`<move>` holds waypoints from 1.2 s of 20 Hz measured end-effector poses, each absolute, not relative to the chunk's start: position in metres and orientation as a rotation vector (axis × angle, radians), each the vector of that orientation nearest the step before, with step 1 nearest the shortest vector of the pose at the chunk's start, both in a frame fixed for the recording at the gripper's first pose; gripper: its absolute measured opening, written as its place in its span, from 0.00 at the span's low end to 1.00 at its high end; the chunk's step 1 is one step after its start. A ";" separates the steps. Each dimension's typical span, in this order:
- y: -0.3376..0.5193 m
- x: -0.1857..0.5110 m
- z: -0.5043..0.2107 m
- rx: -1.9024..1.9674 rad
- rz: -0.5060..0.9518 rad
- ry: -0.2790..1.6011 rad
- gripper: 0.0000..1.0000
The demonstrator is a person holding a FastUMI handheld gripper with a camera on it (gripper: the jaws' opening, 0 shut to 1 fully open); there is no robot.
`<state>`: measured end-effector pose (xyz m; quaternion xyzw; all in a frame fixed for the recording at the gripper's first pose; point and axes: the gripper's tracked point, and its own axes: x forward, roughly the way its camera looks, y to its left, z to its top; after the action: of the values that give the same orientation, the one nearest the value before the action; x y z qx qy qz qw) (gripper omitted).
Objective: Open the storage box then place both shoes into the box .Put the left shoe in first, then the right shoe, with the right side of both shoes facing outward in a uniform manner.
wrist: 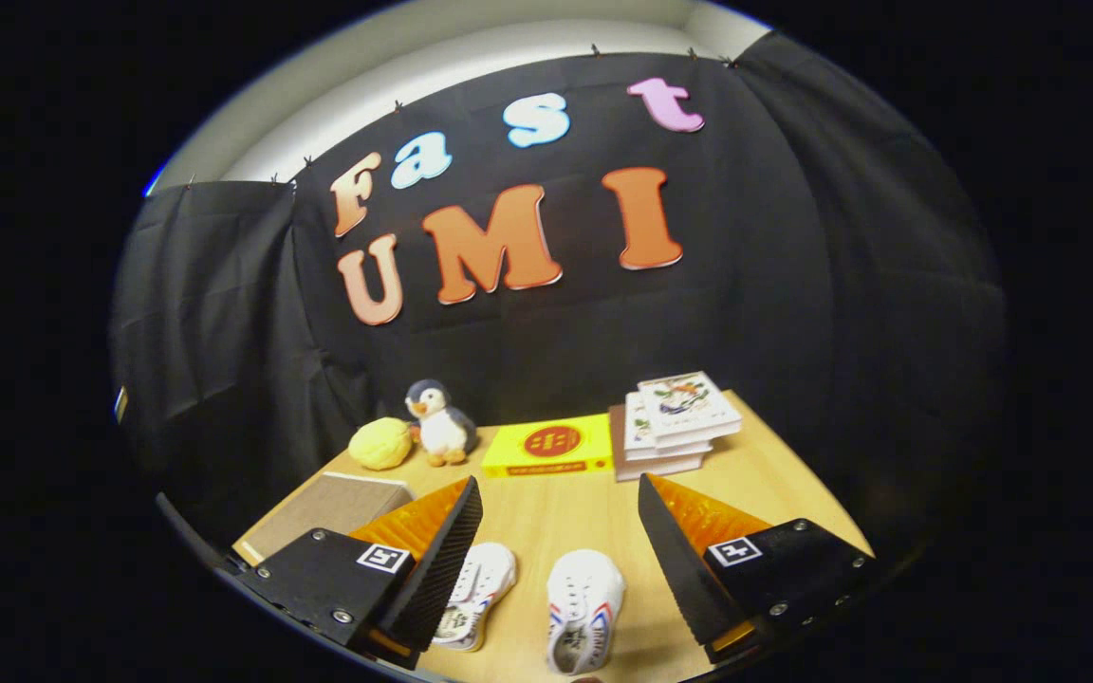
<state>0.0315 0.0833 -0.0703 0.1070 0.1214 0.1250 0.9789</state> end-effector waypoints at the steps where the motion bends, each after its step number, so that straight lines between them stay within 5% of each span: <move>1: 0.096 0.036 -0.075 0.233 0.286 0.260 0.98; 16: 0.266 0.015 -0.164 0.887 0.813 0.691 0.98; 24: 0.309 -0.016 -0.189 0.997 0.975 0.892 0.98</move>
<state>-0.0161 0.3089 -0.1894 0.4434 0.3966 0.4335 0.6769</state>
